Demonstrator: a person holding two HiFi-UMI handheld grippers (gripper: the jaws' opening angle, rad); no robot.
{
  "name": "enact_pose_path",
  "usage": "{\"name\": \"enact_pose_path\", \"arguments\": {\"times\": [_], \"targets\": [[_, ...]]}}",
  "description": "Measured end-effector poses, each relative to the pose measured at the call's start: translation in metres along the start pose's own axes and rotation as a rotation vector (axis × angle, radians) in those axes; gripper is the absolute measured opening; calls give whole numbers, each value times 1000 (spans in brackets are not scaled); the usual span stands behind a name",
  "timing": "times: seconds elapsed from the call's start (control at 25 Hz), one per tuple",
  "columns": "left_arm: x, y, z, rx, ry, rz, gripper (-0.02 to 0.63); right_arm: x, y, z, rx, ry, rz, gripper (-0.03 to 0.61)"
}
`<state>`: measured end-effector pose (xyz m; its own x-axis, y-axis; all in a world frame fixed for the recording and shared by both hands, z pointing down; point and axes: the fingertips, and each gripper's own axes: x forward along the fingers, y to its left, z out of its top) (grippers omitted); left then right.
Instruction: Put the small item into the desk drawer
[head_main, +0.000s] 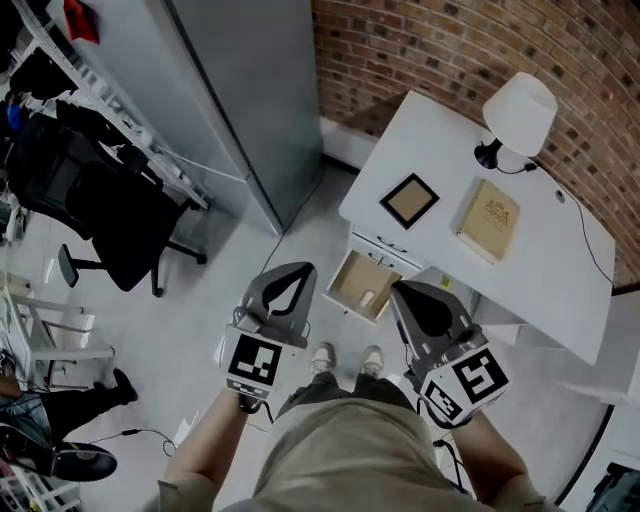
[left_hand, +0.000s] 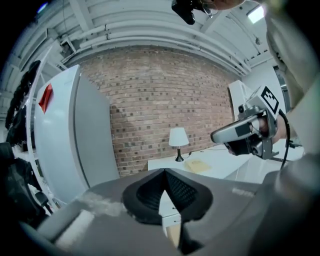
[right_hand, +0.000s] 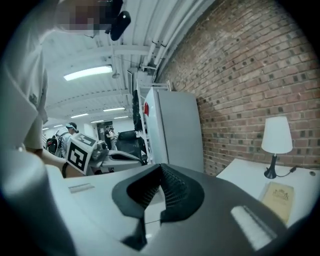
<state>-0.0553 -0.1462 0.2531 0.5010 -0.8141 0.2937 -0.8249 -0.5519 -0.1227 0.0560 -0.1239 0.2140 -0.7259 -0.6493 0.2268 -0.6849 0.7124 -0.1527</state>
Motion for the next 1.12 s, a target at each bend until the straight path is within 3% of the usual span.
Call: {"name": "enact_pose_path", "arguments": {"times": [0.24, 0.48, 1.12], "targets": [[-31, -7, 58, -10, -104, 28, 3, -24, 31, 46, -88, -90, 18, 3], [-61, -19, 88, 17, -132, 23, 3, -40, 47, 69, -133, -126, 16, 3], [-71, -14, 85, -29, -112, 38, 3, -44, 33, 75, -53, -167, -30, 3]]}}
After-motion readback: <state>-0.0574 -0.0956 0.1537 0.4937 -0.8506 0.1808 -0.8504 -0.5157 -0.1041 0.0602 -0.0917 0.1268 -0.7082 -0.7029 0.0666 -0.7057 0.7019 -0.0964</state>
